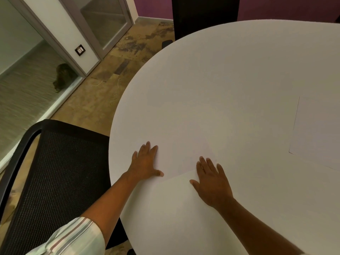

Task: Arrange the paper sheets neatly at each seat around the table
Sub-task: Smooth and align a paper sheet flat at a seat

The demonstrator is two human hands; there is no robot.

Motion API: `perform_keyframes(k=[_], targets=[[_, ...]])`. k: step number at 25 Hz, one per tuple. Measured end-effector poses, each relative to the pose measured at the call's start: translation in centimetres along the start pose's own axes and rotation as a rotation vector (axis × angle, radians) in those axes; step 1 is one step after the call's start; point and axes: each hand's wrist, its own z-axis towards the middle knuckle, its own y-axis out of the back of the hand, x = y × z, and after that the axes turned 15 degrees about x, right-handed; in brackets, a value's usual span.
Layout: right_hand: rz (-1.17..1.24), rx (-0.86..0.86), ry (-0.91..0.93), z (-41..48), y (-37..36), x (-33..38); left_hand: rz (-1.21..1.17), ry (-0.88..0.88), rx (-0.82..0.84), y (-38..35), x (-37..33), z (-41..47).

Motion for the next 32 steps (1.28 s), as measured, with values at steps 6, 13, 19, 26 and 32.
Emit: perform_keyframes(k=[6,13,19,26,32], targets=[[0.028,-0.012,-0.017,-0.4,-1.0,-0.1,0.01,-0.079,0.033,0.1,0.3,0.6],[0.022,-0.01,-0.013,-0.6,-1.4,-0.2,-0.016,-0.108,0.076,-0.2,0.6,1.4],[0.03,0.01,-0.016,-0.5,-1.4,-0.1,-0.054,-0.118,0.08,-0.3,0.5,1.4],[0.046,-0.047,-0.036,-1.5,1.1,-0.8,-0.076,-0.083,-0.029,0.2,0.1,-0.9],[0.06,-0.03,-0.104,-5.8,1.4,-1.2,-0.107,-0.044,-0.141,-2.9,-4.3,-5.6]])
